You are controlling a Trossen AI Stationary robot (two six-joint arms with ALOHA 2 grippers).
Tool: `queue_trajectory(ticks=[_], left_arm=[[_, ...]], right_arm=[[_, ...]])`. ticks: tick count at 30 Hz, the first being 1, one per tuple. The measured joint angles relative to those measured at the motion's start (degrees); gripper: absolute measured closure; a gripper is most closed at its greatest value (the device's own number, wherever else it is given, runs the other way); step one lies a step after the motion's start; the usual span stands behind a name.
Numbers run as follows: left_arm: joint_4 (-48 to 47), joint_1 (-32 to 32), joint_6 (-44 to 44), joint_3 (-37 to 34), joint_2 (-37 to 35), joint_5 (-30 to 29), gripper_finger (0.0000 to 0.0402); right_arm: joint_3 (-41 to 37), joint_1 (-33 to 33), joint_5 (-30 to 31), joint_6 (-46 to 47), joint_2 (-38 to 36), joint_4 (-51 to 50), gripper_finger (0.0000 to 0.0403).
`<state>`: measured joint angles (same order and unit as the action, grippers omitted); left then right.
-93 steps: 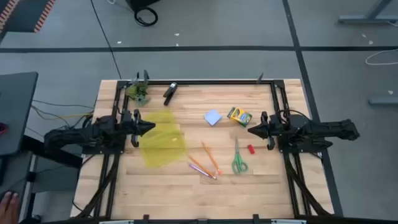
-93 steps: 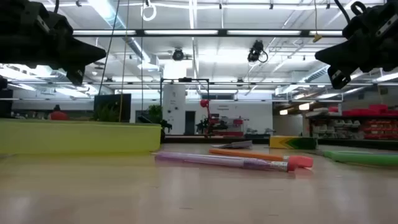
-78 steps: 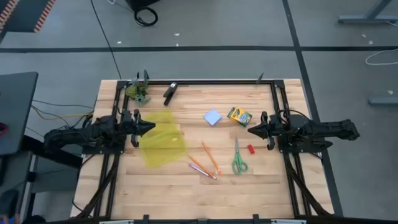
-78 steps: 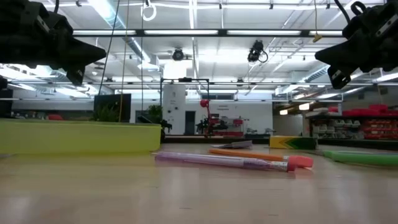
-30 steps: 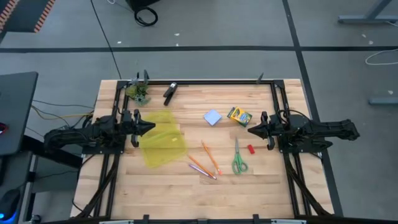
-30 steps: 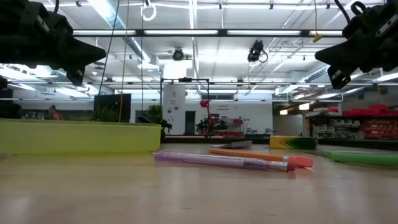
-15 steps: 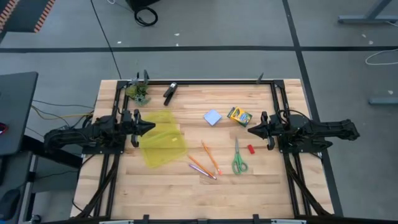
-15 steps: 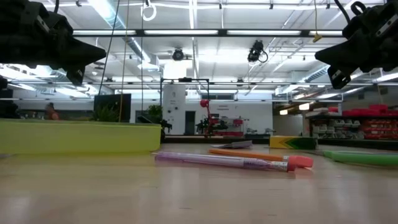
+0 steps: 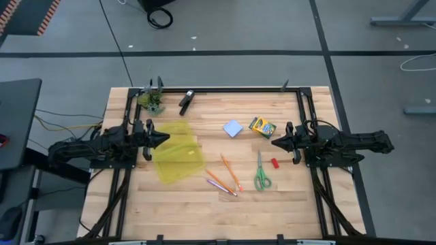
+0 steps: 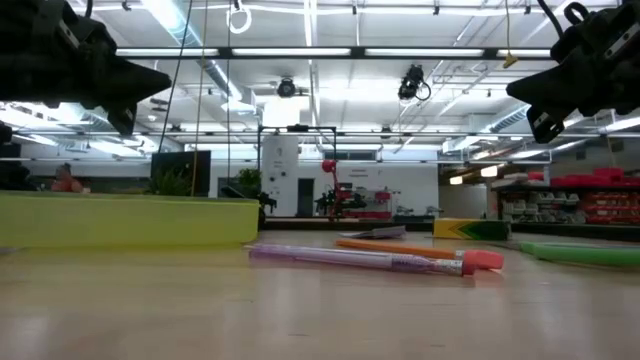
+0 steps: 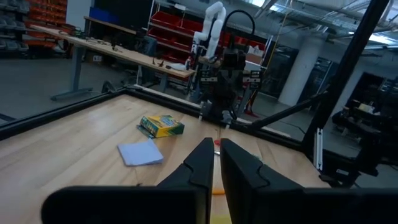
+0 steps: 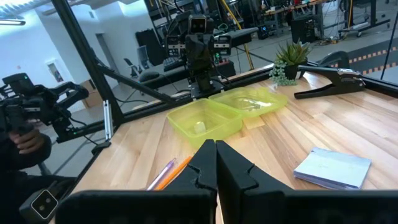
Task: Pack school essentials
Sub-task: Put the violet pen into the yellow supply box
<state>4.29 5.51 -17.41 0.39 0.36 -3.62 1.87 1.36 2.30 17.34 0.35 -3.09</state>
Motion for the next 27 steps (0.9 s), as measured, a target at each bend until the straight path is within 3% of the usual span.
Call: queue_trajectory(ticks=[12, 15, 22, 27], left_arm=[[9.5, 0.0, -0.2, 0.0, 0.0, 0.0, 0.0366], [9.5, 0.0, -5.3, 0.0, 0.0, 0.4, 0.037], [9.5, 0.0, -12.4, 0.0, 3.4, 11.0, 0.0385], [9.6, -1.3, -13.2, 0.0, 8.0, 11.3, 0.0387]], right_arm=[[0.0, 0.0, 0.0, 0.0, 0.0, 0.0, 0.0396], [0.0, 0.0, 0.0, 0.0, 0.0, 0.0, 0.0396], [0.0, 0.0, 0.0, 0.0, 0.0, 0.0, 0.0396], [0.0, 0.0, 0.0, 0.0, 0.0, 0.0, 0.0396]])
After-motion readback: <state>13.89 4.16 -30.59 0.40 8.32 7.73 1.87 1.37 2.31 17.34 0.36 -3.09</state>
